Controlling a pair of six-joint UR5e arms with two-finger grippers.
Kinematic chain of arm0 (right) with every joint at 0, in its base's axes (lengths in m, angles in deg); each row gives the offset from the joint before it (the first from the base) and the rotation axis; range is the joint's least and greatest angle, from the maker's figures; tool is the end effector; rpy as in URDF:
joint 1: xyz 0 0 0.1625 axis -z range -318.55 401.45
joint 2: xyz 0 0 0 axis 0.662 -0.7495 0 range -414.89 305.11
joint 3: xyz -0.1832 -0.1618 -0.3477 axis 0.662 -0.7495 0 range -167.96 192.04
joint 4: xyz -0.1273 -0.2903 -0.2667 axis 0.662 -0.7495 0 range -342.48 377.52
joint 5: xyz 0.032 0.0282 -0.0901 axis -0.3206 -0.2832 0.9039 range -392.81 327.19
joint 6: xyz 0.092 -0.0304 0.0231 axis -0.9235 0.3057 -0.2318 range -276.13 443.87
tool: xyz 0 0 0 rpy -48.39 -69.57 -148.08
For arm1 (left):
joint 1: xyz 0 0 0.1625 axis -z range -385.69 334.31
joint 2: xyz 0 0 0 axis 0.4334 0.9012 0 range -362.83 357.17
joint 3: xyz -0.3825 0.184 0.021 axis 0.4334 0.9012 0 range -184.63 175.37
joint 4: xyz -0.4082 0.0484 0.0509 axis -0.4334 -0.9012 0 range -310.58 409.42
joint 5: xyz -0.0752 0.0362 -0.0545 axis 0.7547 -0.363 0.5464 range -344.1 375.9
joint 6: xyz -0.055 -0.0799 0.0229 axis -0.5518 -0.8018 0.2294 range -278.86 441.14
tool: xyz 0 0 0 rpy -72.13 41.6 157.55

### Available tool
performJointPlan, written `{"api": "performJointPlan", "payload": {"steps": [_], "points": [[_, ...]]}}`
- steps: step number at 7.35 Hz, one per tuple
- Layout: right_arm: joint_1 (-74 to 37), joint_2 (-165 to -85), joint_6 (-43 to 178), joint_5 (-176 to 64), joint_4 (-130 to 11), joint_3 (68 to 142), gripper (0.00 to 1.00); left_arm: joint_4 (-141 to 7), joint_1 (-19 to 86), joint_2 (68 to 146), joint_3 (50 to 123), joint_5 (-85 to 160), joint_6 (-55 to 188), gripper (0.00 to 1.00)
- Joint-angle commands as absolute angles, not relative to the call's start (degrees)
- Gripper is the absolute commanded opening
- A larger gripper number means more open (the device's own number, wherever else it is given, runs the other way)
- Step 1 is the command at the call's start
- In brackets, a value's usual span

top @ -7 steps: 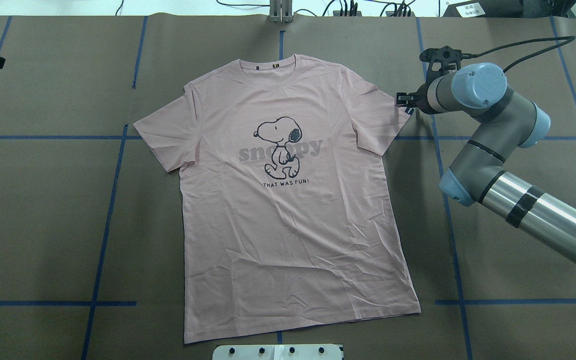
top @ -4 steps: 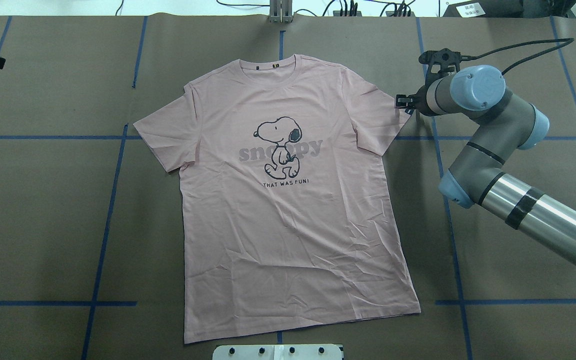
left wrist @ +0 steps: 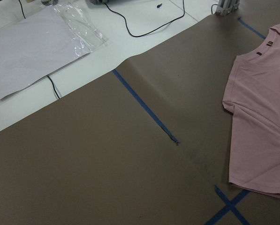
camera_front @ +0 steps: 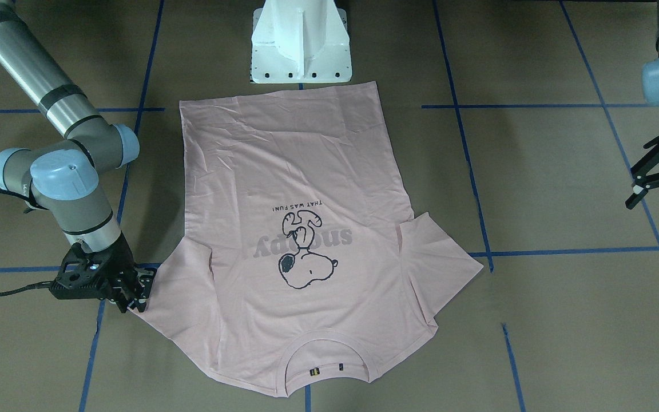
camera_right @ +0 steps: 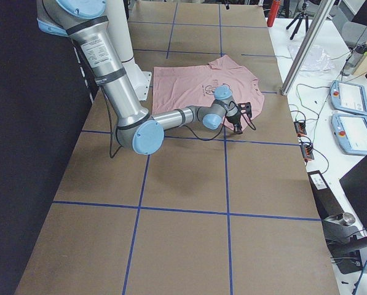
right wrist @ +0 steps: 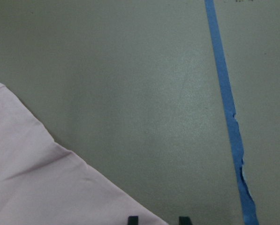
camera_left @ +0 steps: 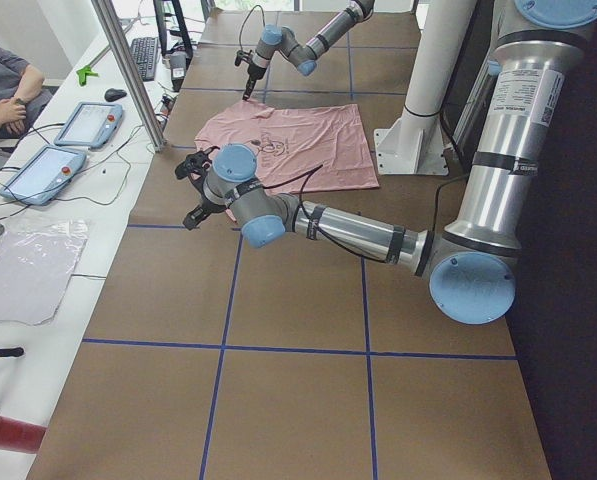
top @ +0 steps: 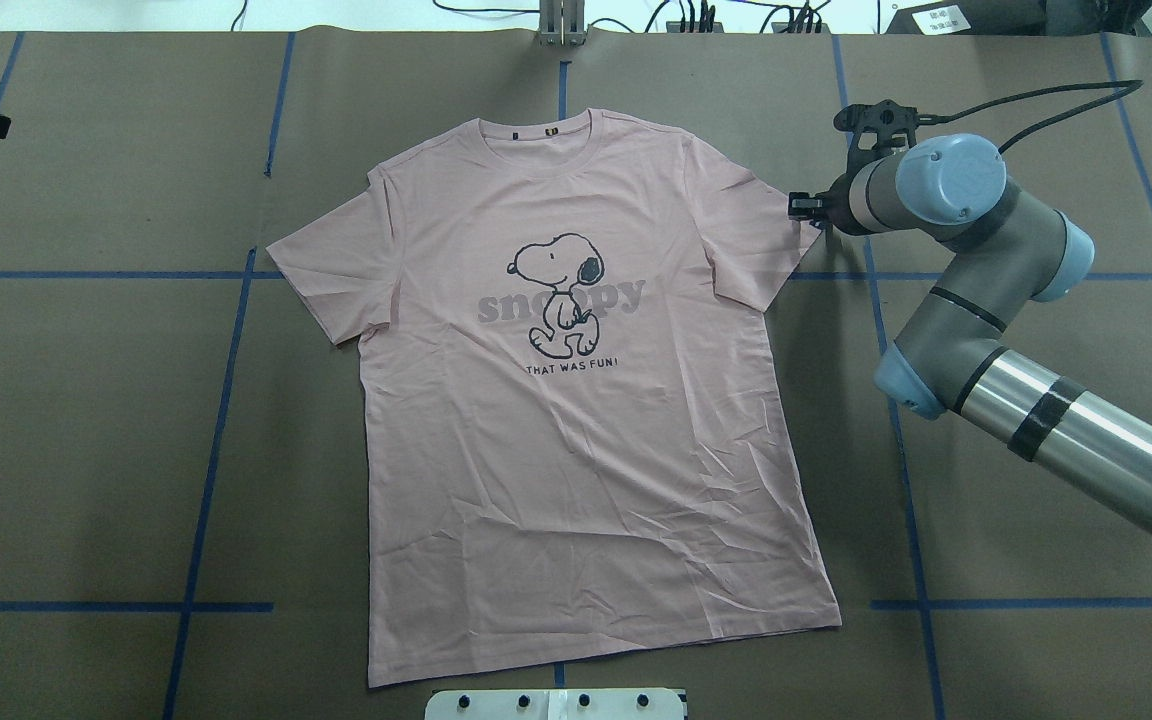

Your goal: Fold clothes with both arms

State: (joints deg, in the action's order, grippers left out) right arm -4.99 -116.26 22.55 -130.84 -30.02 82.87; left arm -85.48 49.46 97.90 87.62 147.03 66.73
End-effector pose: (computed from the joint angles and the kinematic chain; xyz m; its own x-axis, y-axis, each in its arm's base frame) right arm -0.4162 -0.6111 0.4535 0.6809 0.0265 0.7319 -0.3592 0.8830 0.3022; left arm 0.0827 -0.5760 0.4475 0.6008 0.5806 -0.5495 0.0136 0.6798 0.7332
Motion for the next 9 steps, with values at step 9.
{"api": "performJointPlan", "payload": {"steps": [9], "points": [[5.5, -97.7, 5.5, -116.1, -56.5, 84.0, 0.07, -85.4, 49.5, 97.9, 87.6, 147.0, 66.6, 1.0]]}}
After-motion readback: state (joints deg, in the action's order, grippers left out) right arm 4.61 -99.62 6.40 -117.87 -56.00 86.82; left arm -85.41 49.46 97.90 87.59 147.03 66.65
